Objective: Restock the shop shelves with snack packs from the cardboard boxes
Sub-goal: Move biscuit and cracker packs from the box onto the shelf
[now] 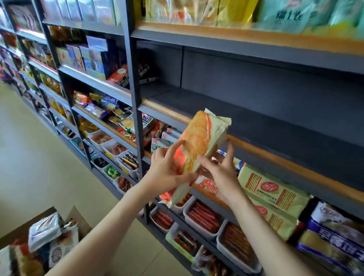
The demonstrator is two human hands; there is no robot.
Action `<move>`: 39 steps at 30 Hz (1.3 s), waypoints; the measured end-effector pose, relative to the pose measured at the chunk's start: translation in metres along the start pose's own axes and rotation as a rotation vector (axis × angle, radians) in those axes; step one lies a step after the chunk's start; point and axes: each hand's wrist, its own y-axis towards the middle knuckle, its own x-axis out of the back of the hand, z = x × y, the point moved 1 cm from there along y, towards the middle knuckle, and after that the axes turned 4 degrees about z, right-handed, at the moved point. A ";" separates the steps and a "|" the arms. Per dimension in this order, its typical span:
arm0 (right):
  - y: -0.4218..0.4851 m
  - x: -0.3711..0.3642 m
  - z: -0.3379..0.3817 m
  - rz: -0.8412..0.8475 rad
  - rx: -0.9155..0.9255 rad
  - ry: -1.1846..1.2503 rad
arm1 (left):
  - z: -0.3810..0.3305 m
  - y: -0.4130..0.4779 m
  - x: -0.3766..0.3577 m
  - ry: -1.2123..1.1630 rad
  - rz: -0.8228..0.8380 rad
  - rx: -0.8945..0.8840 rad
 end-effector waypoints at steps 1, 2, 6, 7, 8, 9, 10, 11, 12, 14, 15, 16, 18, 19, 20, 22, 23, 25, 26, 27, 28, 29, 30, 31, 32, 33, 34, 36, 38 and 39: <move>0.006 -0.001 0.005 -0.004 -0.007 -0.006 | 0.001 0.004 0.008 -0.049 0.016 -0.020; 0.011 -0.003 0.010 -0.012 -0.015 -0.018 | 0.002 0.008 0.016 -0.098 0.028 -0.034; 0.029 -0.011 0.029 -0.054 -0.071 0.116 | 0.012 0.027 0.048 -0.347 0.075 -0.070; 0.031 -0.014 0.033 -0.058 -0.093 0.165 | 0.015 0.032 0.057 -0.440 0.084 -0.039; 0.034 -0.016 0.037 -0.062 -0.115 0.215 | 0.018 0.036 0.065 -0.523 0.109 0.003; 0.038 -0.018 0.042 -0.073 -0.136 0.260 | 0.022 0.040 0.070 -0.592 0.159 0.053; 0.043 -0.019 0.045 -0.085 -0.150 0.281 | 0.026 0.044 0.074 -0.650 0.230 0.096; 0.048 -0.021 0.048 -0.094 -0.157 0.291 | 0.030 0.049 0.075 -0.702 0.298 0.132; 0.056 -0.022 0.051 -0.104 -0.154 0.292 | 0.034 0.054 0.075 -0.752 0.341 0.156; 0.071 -0.024 0.059 -0.106 -0.150 0.267 | 0.038 0.066 0.071 -0.859 0.347 0.177; 0.079 -0.026 0.062 -0.090 -0.156 0.244 | 0.038 0.073 0.068 -0.900 0.323 0.193; 0.087 -0.027 0.065 -0.064 -0.164 0.214 | 0.037 0.080 0.066 -0.942 0.299 0.207; 0.105 -0.029 0.073 -0.014 -0.193 0.155 | 0.033 0.097 0.064 -0.991 0.264 0.205; 0.114 -0.030 0.076 0.003 -0.206 0.131 | 0.031 0.106 0.065 -0.988 0.249 0.199; 0.125 -0.030 0.079 0.013 -0.220 0.105 | 0.031 0.117 0.066 -0.977 0.231 0.195; 0.146 -0.030 0.084 0.027 -0.240 0.055 | 0.031 0.140 0.071 -0.953 0.199 0.194; 0.157 -0.029 0.086 0.031 -0.242 0.036 | 0.030 0.153 0.073 -0.930 0.183 0.194; 0.183 -0.026 0.088 0.045 -0.241 0.006 | 0.029 0.177 0.078 -0.860 0.161 0.190; 0.196 -0.024 0.089 0.051 -0.244 0.009 | 0.030 0.189 0.081 -0.833 0.152 0.188; 0.210 -0.023 0.091 0.058 -0.252 0.022 | 0.030 0.201 0.084 -0.812 0.141 0.190; 0.223 -0.023 0.092 0.067 -0.258 0.041 | 0.031 0.214 0.087 -0.795 0.135 0.192; 0.236 -0.024 0.093 0.078 -0.262 0.059 | 0.033 0.226 0.091 -0.776 0.126 0.197; 0.250 -0.025 0.092 0.089 -0.262 0.073 | 0.036 0.238 0.094 -0.761 0.117 0.205; 0.264 -0.026 0.091 0.098 -0.258 0.084 | 0.040 0.250 0.097 -0.761 0.112 0.205; 0.279 -0.027 0.089 0.107 -0.248 0.094 | 0.046 0.263 0.100 -0.761 0.105 0.201; 0.294 -0.029 0.087 0.118 -0.237 0.098 | 0.051 0.275 0.102 -0.749 0.096 0.193; 0.309 -0.032 0.084 0.123 -0.219 0.096 | 0.054 0.285 0.105 -0.729 0.088 0.177; 0.336 -0.037 0.079 0.120 -0.171 0.107 | 0.065 0.306 0.110 -0.676 0.059 0.151; 0.361 -0.041 0.071 0.078 -0.097 0.130 | 0.077 0.331 0.113 -0.619 0.024 0.131; 0.372 -0.043 0.066 0.052 -0.050 0.120 | 0.084 0.346 0.113 -0.589 0.017 0.124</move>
